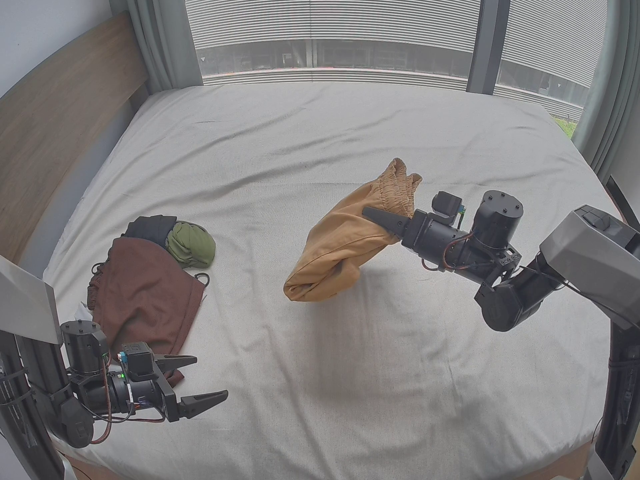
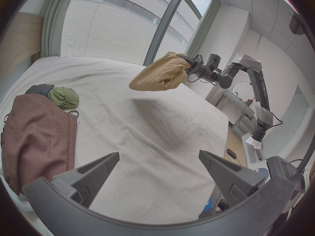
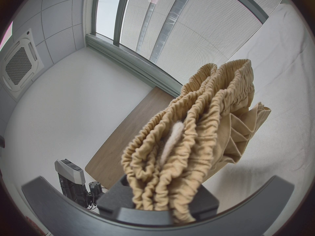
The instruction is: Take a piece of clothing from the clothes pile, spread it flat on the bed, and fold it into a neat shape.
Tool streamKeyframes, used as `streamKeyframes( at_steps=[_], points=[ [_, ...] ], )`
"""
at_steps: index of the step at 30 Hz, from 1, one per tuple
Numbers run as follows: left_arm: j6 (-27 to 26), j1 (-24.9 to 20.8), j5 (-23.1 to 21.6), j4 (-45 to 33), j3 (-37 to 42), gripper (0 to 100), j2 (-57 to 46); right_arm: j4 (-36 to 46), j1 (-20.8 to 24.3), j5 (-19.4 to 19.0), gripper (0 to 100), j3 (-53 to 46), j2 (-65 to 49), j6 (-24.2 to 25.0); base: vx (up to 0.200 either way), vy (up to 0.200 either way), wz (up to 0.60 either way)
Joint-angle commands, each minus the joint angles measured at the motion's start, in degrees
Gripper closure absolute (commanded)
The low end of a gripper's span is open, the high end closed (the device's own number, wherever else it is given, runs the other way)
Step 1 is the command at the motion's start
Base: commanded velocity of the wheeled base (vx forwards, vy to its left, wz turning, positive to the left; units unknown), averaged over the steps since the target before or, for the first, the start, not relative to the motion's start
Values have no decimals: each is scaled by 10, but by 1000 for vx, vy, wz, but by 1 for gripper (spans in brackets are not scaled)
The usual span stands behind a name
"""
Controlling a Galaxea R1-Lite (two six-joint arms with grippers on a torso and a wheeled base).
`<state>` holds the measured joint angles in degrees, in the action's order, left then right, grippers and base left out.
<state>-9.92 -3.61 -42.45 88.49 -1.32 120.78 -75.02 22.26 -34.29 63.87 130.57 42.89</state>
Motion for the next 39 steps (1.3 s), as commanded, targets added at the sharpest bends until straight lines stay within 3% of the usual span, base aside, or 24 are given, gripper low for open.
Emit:
streamKeyframes(
  at_steps=[1, 11, 19, 24, 30, 39],
  points=[
    [0, 0, 0, 0, 0, 0, 2, 27, -3, 0, 100, 52, 28, 0, 0, 0, 0],
    [0, 0, -1, 0, 0, 0, 3, 97, -6, 0, 100, 159, 72, -1, 0, 0, 0],
    [0, 2, -5, 0, 1, 0, 5, 196, -6, 2, 100, 310, 113, -1, 0, 0, 0],
    [0, 0, -5, 0, 1, 0, 8, 198, -4, 5, 100, 341, 159, -3, 0, 0, 0],
    [-1, 2, -5, 0, 1, 0, 9, 191, -11, 5, 100, 333, 203, -7, 0, 0, 0],
    [-1, 2, -5, 0, 1, 0, 7, 102, -38, 6, 100, 163, 206, -35, 0, 0, 0]
  ],
)
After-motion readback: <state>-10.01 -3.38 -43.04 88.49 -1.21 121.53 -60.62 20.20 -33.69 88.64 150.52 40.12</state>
